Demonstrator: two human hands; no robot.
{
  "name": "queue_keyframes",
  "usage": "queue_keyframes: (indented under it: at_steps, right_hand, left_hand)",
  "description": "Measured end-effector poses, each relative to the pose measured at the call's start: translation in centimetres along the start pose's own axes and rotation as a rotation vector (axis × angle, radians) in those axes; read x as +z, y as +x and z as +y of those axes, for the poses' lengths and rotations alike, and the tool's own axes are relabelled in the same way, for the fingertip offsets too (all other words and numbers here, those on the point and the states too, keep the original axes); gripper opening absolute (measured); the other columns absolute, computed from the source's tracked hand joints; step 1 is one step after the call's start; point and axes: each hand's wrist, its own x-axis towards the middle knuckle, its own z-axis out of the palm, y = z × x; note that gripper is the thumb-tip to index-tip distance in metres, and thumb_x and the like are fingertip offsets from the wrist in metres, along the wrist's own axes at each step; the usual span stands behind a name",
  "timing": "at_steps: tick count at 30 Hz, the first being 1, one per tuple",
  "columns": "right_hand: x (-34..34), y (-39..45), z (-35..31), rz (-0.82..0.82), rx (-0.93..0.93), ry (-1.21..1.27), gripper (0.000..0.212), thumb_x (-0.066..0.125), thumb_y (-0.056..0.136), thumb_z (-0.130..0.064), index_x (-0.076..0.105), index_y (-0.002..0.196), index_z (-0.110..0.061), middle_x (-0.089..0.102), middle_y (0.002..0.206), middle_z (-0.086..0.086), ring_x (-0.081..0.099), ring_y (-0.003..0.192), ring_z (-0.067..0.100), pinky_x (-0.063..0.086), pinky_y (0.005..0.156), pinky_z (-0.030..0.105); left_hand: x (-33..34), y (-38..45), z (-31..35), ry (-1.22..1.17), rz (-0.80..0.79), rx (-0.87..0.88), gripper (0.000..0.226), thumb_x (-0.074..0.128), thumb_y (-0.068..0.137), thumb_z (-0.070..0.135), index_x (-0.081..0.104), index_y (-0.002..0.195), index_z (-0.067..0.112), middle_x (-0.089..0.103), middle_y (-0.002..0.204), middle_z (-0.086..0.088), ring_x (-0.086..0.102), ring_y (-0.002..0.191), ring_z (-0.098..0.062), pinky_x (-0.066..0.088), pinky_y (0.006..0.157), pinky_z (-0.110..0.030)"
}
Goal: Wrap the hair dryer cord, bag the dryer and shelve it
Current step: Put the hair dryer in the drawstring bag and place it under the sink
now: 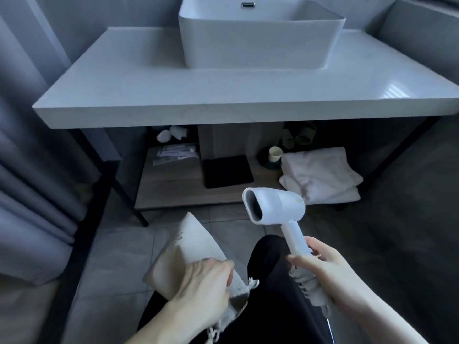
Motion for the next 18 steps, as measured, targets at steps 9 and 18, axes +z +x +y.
queue_keyframes:
  at_steps: [9,18]
  right_hand:
    - [1.2,-0.9,2.6,0.237,-0.156,-0.012,0.051,0.057,0.101,-0.044,0.065,0.074,-0.001,0.068,0.057,0.011,0.057,0.047,0.018,0.044,0.050,0.028]
    - [0.6,-1.8,2.5,0.159,-0.067,0.051,0.029,0.063,0.094,-0.033,0.069,0.095,-0.005,0.076,0.079,0.019,0.067,0.063,0.033,0.051,0.066,0.039]
  left_hand:
    - [2.5,2.0,0.1,-0.146,-0.113,-0.042,0.034,0.054,0.091,-0.002,0.068,0.103,0.026,0.069,0.116,-0.005,0.066,0.110,-0.030,0.054,0.093,-0.038]
    - [2.5,1.7,-1.0,-0.310,0.000,-0.059,0.044,0.055,0.093,0.014,0.069,0.133,0.022,0.063,0.132,0.005,0.061,0.126,-0.019,0.042,0.108,-0.027]
